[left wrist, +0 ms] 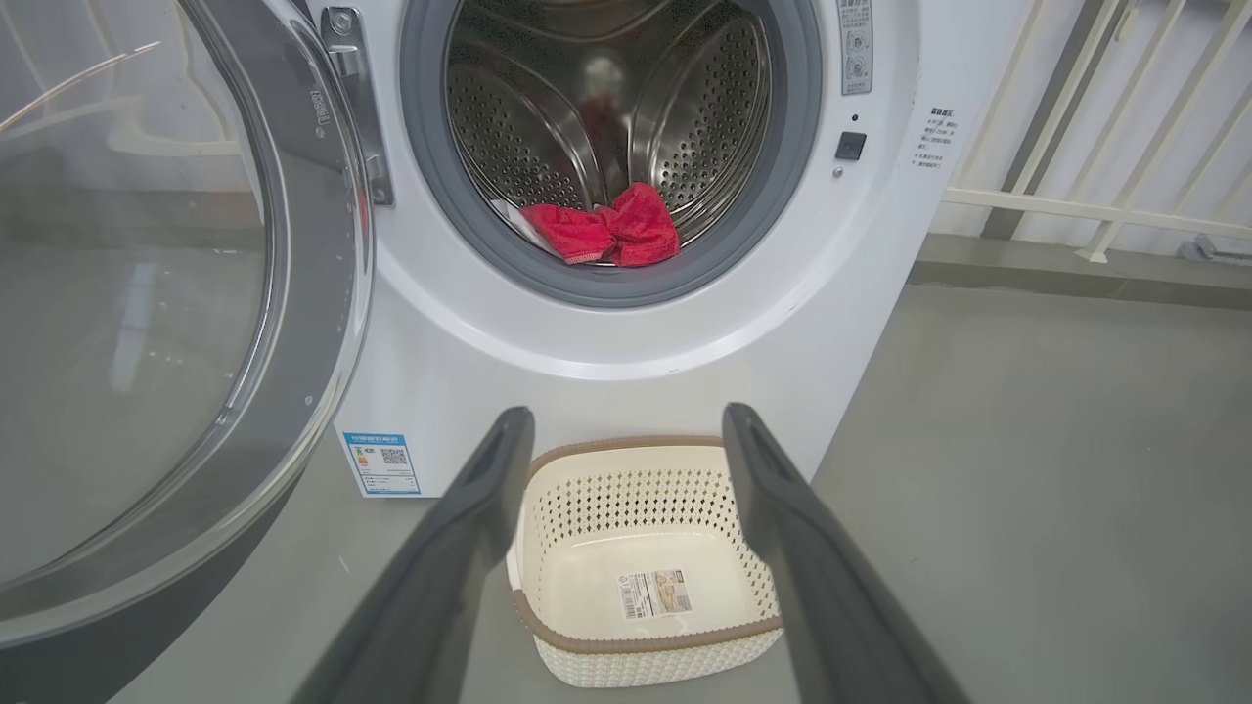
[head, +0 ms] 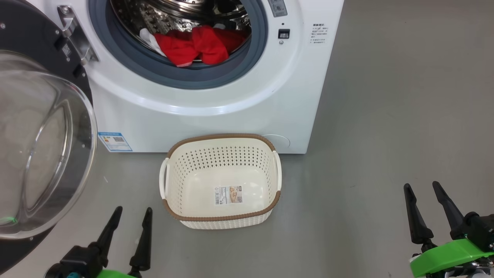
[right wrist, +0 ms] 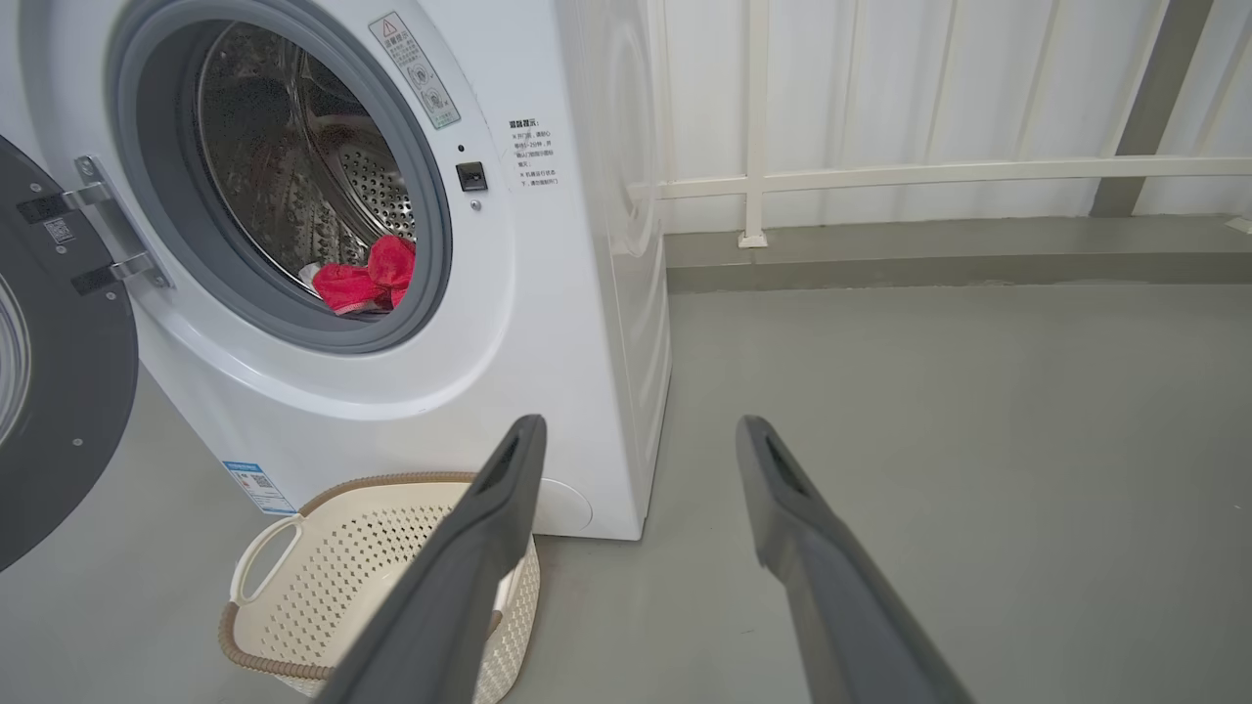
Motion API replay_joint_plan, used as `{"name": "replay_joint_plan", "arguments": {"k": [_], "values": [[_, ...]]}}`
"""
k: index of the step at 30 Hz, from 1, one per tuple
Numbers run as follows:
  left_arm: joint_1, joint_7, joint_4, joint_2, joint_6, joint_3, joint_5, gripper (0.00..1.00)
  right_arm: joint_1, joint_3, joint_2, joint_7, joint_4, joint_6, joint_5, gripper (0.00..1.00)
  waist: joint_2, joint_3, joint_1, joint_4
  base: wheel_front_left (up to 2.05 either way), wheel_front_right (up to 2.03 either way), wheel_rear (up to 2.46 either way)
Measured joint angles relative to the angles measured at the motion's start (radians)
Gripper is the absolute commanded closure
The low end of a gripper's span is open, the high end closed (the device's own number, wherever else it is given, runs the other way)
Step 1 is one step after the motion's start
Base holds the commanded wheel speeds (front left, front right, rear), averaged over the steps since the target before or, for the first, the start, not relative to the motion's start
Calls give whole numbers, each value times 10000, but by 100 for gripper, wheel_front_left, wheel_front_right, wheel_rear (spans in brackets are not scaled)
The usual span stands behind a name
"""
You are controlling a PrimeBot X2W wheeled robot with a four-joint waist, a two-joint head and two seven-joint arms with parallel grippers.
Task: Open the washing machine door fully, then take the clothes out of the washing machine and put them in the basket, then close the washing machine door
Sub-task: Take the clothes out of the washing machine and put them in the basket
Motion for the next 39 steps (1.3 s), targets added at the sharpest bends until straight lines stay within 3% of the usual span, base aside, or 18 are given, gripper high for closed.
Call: {"name": "replay_joint_plan", "arguments": {"k": [25, 39], "values": [[-132, 0, -107, -4, 0, 90, 8, 0, -4, 123, 0, 0, -29, 0, -42, 0, 0, 296, 0, 50, 111, -113, 1], [-257, 0, -52, -40, 0, 56, 100, 0, -18, 105, 10, 0, -33, 0, -42, 0, 0, 459, 0, 103, 13, -13, 0]]}}
